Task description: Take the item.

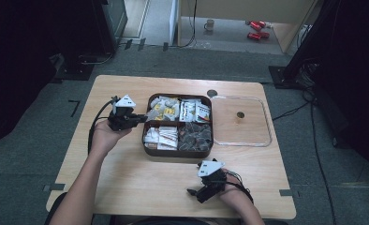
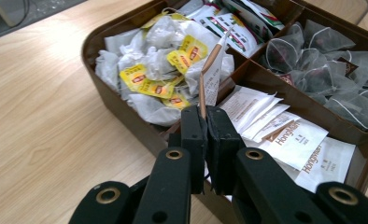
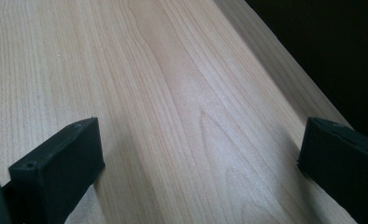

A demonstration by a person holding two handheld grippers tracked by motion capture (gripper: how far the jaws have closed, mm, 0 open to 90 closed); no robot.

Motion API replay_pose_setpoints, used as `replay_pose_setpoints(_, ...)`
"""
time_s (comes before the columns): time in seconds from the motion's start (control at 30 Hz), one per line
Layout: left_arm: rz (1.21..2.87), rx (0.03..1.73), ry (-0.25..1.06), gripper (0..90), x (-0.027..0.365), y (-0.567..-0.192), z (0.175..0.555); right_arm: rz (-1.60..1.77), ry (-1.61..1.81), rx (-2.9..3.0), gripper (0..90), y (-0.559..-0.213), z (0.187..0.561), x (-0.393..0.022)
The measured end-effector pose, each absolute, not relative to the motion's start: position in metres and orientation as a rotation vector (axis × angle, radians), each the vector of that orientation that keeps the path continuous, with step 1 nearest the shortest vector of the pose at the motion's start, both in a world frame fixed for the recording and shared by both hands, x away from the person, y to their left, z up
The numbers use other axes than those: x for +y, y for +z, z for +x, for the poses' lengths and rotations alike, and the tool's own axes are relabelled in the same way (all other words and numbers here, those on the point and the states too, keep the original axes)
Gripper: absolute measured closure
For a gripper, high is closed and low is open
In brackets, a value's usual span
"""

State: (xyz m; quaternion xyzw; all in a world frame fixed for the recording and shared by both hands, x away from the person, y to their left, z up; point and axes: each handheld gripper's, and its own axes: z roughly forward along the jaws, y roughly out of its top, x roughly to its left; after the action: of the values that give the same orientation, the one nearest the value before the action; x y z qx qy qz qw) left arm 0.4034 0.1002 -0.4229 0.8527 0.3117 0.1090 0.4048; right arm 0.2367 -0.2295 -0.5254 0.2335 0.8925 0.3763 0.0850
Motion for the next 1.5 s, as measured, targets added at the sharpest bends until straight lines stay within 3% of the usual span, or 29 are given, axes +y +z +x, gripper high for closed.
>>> replay_pose_setpoints(0.87, 2.075, 0.971, 0.309, 87.5, 0.156, -0.429, 0.408, 0.674, 1.127, 2.674, 0.0, -0.525, 0.240, -0.227)
replay_pose_setpoints(1.5, 2.114, 1.116, 0.317, 87.4, 0.172, -0.466, 0.429, 0.673, 1.129, 2.675, 0.0, -0.525, 0.240, -0.226)
